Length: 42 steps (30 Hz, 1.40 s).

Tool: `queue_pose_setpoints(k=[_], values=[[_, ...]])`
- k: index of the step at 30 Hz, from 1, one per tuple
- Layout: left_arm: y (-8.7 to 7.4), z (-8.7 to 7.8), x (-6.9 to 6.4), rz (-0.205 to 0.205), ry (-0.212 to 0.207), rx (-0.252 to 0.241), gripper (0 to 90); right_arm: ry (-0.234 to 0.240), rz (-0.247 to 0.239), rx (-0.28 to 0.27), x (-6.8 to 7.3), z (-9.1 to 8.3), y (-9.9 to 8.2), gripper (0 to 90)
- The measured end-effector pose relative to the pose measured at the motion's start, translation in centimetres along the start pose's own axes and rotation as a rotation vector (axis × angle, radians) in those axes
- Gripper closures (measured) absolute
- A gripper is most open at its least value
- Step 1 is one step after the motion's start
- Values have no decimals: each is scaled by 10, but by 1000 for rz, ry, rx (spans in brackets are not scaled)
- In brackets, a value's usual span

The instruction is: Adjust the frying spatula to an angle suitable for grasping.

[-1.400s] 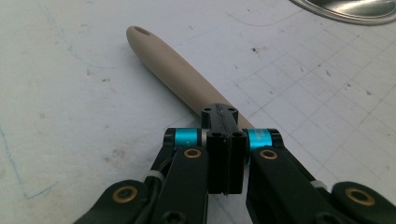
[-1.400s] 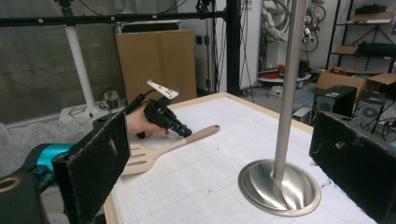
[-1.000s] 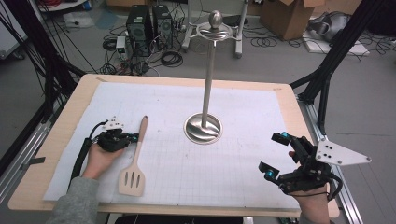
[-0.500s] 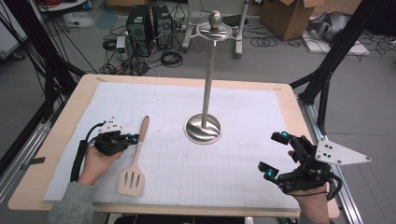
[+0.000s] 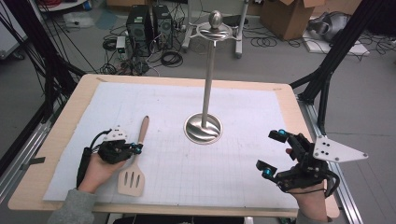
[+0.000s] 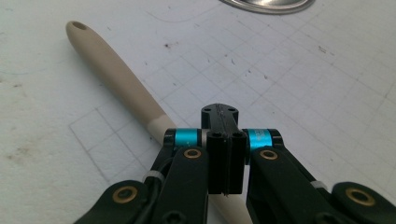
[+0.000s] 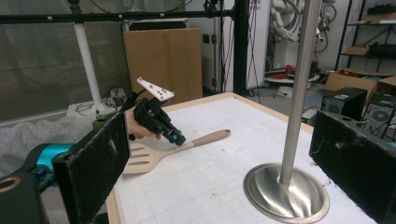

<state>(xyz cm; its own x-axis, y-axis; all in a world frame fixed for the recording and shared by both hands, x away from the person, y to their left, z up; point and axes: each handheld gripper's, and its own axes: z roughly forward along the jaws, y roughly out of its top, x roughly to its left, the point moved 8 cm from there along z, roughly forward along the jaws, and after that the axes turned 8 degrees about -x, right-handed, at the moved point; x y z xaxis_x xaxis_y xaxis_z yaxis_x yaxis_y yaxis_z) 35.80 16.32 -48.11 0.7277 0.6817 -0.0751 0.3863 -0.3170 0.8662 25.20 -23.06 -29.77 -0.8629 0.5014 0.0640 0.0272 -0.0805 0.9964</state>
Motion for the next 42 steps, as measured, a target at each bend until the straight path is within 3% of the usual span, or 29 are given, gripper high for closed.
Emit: queue_pose_setpoints(k=[7, 16, 22, 28, 42], values=[[-3, 1, -4, 19, 0, 20, 899, 3, 2, 3, 1, 3, -1, 41], [-12, 6, -11, 93, -8, 118, 899, 5, 1, 1, 0, 2, -1, 41], [-13, 2, -11, 96, -4, 141, 899, 4, 4, 5, 0, 2, -1, 41], [-13, -4, -8, 98, -1, 129, 899, 7, 6, 7, 0, 5, -3, 41], [-18, -7, -17, 118, -40, 178, 900, 16, 5, 18, 0, 9, -5, 41]])
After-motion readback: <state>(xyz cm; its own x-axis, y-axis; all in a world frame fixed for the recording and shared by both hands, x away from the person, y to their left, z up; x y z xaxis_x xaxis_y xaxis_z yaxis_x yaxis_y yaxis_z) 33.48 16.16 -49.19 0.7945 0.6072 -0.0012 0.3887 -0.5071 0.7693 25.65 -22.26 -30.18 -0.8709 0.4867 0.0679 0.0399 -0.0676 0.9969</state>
